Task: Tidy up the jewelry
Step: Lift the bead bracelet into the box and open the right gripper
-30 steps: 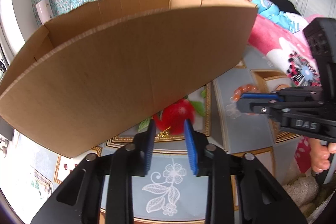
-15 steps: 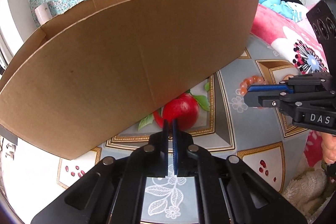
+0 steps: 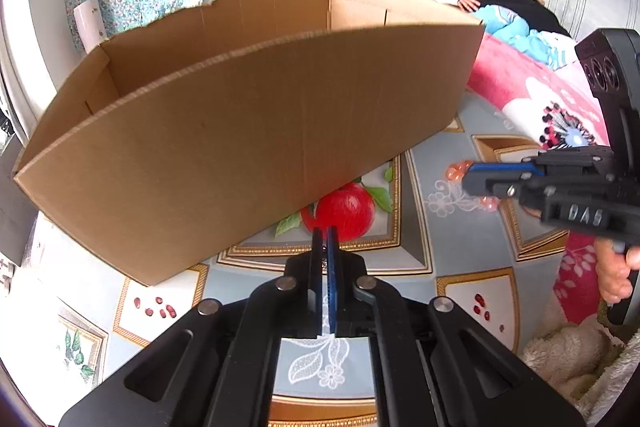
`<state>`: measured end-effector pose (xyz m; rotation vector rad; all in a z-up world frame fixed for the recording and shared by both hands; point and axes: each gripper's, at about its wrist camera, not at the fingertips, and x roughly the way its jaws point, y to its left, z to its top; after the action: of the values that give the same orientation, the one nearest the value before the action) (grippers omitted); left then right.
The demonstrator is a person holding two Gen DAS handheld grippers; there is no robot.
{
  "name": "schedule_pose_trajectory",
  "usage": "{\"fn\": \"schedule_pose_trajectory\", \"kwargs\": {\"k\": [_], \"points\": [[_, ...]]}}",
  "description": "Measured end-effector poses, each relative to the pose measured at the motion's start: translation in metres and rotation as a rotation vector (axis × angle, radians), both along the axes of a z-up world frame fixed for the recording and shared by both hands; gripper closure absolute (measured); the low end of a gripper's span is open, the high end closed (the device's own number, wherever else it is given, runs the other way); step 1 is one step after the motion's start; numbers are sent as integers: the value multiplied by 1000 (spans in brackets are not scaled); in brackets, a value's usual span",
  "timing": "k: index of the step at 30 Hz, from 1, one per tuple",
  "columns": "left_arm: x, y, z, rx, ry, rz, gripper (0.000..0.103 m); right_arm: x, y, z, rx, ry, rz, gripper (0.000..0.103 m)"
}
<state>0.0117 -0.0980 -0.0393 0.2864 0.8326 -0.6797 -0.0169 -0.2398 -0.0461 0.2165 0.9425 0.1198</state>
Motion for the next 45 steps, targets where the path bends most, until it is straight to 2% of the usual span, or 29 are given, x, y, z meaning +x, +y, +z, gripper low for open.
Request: {"fn": "schedule_pose_trajectory", "kwargs": {"k": [10, 17, 19, 23, 26, 28, 30, 33, 37, 40, 43, 45], "points": [[-19, 3, 29, -109, -69, -39, 102, -19, -44, 49, 220, -162, -74, 96], [-30, 9, 76, -216, -128, -85, 102, -28, -43, 92, 191, -297, -49, 96], [-30, 14, 97, -246, -175, -92, 102, -27, -39, 110, 185, -351, -26, 96], [-24, 19, 127, -275, -240, -84, 102, -20, -34, 135, 188, -443, 36, 96], [-6, 25, 141, -264, -258, -58, 102, 0, -32, 150, 213, -479, 86, 96], [10, 27, 143, -245, -236, -47, 102, 11, -32, 156, 237, -483, 112, 96], [32, 28, 140, -233, -164, -56, 102, 32, -34, 157, 266, -471, 136, 96], [67, 28, 123, -201, -23, -57, 101, 61, -36, 150, 301, -427, 159, 96], [100, 24, 96, -119, 94, -43, 101, 92, -36, 136, 307, -364, 188, 96], [112, 21, 79, -71, 185, -51, 101, 117, -39, 119, 340, -283, 198, 96], [119, 18, 67, -4, 222, -51, 100, 127, -44, 105, 355, -224, 199, 96], [124, 19, 63, -1, 256, -44, 100, 133, -47, 99, 367, -193, 199, 96]]}}
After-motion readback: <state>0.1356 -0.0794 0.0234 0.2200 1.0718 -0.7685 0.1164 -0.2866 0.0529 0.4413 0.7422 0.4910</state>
